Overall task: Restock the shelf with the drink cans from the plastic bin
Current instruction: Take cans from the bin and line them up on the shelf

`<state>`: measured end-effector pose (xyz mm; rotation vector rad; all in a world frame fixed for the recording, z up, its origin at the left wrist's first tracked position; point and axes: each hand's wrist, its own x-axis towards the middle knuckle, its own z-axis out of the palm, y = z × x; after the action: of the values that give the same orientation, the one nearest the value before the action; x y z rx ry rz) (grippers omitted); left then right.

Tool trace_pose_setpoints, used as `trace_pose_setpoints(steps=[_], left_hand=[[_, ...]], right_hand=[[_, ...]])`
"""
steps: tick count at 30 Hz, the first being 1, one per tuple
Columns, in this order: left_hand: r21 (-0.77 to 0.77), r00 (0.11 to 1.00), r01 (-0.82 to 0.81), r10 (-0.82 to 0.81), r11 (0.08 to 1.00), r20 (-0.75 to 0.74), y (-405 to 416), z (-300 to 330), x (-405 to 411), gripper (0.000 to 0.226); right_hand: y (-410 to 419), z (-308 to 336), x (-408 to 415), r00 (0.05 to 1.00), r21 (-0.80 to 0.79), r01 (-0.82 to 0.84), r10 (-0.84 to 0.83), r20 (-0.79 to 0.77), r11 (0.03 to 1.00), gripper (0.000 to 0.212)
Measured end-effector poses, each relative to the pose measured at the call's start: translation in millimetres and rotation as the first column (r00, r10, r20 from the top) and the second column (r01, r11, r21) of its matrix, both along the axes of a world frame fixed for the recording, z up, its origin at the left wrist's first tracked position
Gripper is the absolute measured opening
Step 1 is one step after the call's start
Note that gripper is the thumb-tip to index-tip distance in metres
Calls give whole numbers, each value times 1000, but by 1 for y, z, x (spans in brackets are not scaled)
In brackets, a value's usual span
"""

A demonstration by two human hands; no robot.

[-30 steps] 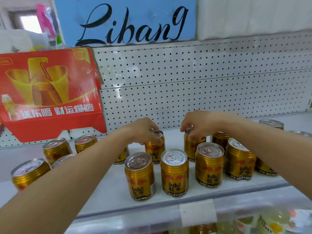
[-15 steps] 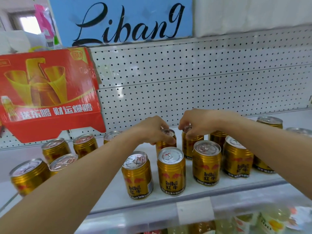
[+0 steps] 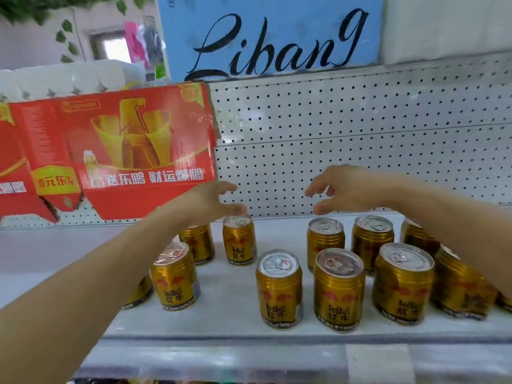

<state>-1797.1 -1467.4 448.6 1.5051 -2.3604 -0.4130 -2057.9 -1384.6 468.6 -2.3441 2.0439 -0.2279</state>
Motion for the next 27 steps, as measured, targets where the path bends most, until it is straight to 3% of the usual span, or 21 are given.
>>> trace_pose_setpoints(steps=[7,15,27], left_hand=[[120,961,-164,131,979,243,-33,-8,55,74],[105,986,-71,54,992,158,-45,-16,53,63],[92,989,94,-104,991,104,-32,-21,12,62]], right_hand=[[-58,-13,97,982,103,-190,188,28,976,59],[-89,-31,135,981,205,-184,191,-15,961,56],[-63,-27,86,994,243,-103,105,7,965,60]])
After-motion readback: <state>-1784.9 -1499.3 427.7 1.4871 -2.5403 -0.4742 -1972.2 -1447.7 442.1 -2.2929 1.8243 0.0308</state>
